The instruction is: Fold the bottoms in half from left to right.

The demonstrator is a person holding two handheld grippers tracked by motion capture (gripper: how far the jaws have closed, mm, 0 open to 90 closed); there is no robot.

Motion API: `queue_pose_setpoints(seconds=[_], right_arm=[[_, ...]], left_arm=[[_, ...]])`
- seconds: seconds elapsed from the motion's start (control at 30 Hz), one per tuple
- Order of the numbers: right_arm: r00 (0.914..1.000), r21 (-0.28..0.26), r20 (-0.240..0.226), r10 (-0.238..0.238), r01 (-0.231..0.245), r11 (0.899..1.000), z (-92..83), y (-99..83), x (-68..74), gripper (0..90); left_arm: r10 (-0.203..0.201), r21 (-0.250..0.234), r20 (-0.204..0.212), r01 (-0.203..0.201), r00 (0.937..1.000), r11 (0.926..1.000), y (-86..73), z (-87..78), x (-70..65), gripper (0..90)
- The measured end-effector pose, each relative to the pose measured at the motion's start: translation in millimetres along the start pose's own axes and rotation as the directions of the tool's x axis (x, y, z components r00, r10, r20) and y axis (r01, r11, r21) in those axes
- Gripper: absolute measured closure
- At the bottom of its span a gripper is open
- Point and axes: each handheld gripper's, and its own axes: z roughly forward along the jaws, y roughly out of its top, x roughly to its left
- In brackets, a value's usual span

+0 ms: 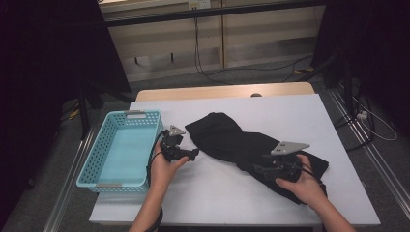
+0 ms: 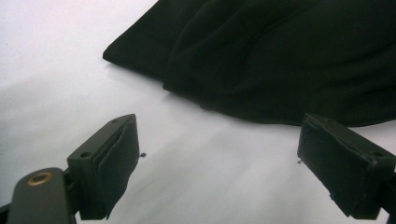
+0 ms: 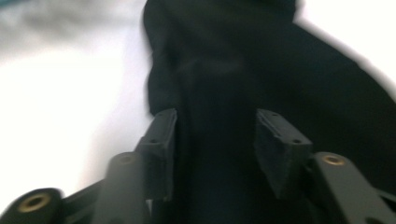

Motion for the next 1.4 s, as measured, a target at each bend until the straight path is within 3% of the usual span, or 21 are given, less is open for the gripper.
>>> queue_pose_setpoints(seconds=[0.03, 0.07, 0.1, 0.13, 0.17, 0.2, 0.27, 0.3, 0.37, 0.43, 0.47, 0.53, 0.57, 0.6, 0.67, 0.8, 0.97, 1.0, 1.1, 1.23, 1.4], right_arm=[[0.9973, -0.034, -0.025, 0.068, -0.069, 0.997, -6.8, 1.8, -13.7, 44.9], [0.9973, -0.034, -0.025, 0.068, -0.069, 0.997, -6.8, 1.8, -13.7, 44.9], [0.9953, -0.046, 0.05, 0.082, -0.08, 0.996, -11.2, 2.3, -26.0, 44.2], [0.9953, -0.046, 0.05, 0.082, -0.08, 0.996, -11.2, 2.3, -26.0, 44.2], [0.9846, -0.02, 0.16, 0.072, -0.069, 0.997, -11.9, 2.2, -37.8, 44.9], [0.9846, -0.02, 0.16, 0.072, -0.069, 0.997, -11.9, 2.2, -37.8, 44.9], [0.9646, -0.013, 0.25, 0.083, -0.083, 0.996, -8.9, -0.2, -54.4, 50.0], [0.9646, -0.013, 0.25, 0.083, -0.083, 0.996, -8.9, -0.2, -54.4, 50.0], [0.9527, 0.009, 0.295, 0.074, -0.081, 0.997, -4.8, -1.1, -63.9, 52.7], [0.9478, 0.057, 0.309, 0.078, -0.1, 0.993, 5.4, -3.0, -76.2, 56.9], [0.9532, 0.071, 0.289, 0.09, -0.115, 0.991, 9.0, -4.1, -78.8, 58.3], [0.952, 0.087, 0.291, 0.094, -0.125, 0.988, 12.1, -5.2, -80.0, 59.8], [0.9526, 0.076, 0.274, 0.132, -0.158, 0.985, 14.4, -6.4, -82.6, 71.6], [0.9526, 0.076, 0.274, 0.132, -0.158, 0.985, 14.4, -6.4, -82.6, 71.6], [0.953, 0.083, 0.283, 0.107, -0.136, 0.987, 12.6, -5.3, -84.1, 89.2], [0.9452, 0.04, 0.301, 0.126, -0.144, 0.989, 7.8, -3.2, -91.9, 90.0], [0.927, 0.029, 0.351, 0.133, -0.153, 0.988, 11.5, -7.0, -100.7, 89.9], [0.9242, 0.021, 0.353, 0.146, -0.164, 0.986, 14.0, -8.0, -100.2, 81.6], [0.9268, 0.034, 0.353, 0.127, -0.149, 0.988, 14.1, -6.5, -95.7, 75.1], [0.9355, 0.024, 0.337, 0.106, -0.121, 0.992, 7.5, 0.4, -78.9, 55.0], [0.9611, 0.018, 0.269, 0.063, -0.071, 0.997, 3.5, 4.1, -53.8, 48.1]], left_arm=[[-0.007, -0.007, -0.001, 0.007, 1.0, 1.0, -0.1, 0.1, -0.3, 13.0], [-0.007, -0.008, 0.0, 0.007, 1.0, 0.9999, 0.0, -0.2, -0.1, 13.0], [-0.008, -0.008, 0.0, 0.008, 1.0, 0.9999, 0.2, -0.4, 0.1, 13.0], [-0.008, -0.003, 0.003, 0.008, 1.0, 1.0, 0.5, -0.9, 0.4, 13.0], [-0.007, -0.005, 0.002, 0.007, 1.0, 1.0, 0.6, -0.9, 0.7, 13.0], [-0.008, -0.004, 0.003, 0.008, 1.0, 1.0, 0.6, -0.9, 0.9, 13.0], [-0.01, -0.009, -0.001, 0.01, 0.9999, 0.9999, 0.3, -0.6, 1.0, 13.1], [-0.009, -0.003, 0.004, 0.009, 1.0, 1.0, 0.5, -1.0, 1.2, 13.1], [-0.01, -0.005, 0.005, 0.01, 0.9999, 0.9999, 0.8, -1.1, 1.3, 13.1], [-0.009, -0.003, 0.008, 0.009, 0.9999, 1.0, 0.9, -0.7, 1.3, 13.1], [-0.009, -0.004, 0.008, 0.009, 0.9999, 0.9999, 0.7, -0.3, 1.3, 13.1], [-0.011, -0.007, 0.002, 0.011, 0.9999, 0.9999, 0.4, -0.1, 1.6, 13.1], [-0.014, -0.009, 0.002, 0.014, 0.9999, 0.9999, 0.4, -0.5, 2.6, 13.1], [-0.014, -0.009, 0.002, 0.014, 0.9999, 0.9999, 0.4, -0.5, 2.6, 13.1], [-0.012, -0.01, 0.001, 0.012, 0.9999, 0.9999, 0.3, -0.8, 3.3, 13.1], [-0.011, -0.003, 0.006, 0.011, 0.9999, 0.9999, 0.9, -1.2, 2.5, 13.1], [-0.012, -0.006, 0.007, 0.012, 0.9999, 0.9999, 0.9, -0.9, 1.6, 13.2], [-0.013, -0.008, 0.006, 0.013, 0.9999, 0.9999, 1.0, -0.9, 1.9, 13.1], [-0.011, -0.006, 0.004, 0.011, 0.9999, 0.9999, 1.4, -0.6, 3.9, 13.0], [-0.028, -0.012, -0.003, 0.028, 0.9996, 0.9996, 3.6, 2.7, 6.2, 12.9], [-0.036, -0.017, -0.016, 0.036, 0.9992, 0.9992, 7.8, 7.0, 9.0, 13.5]])
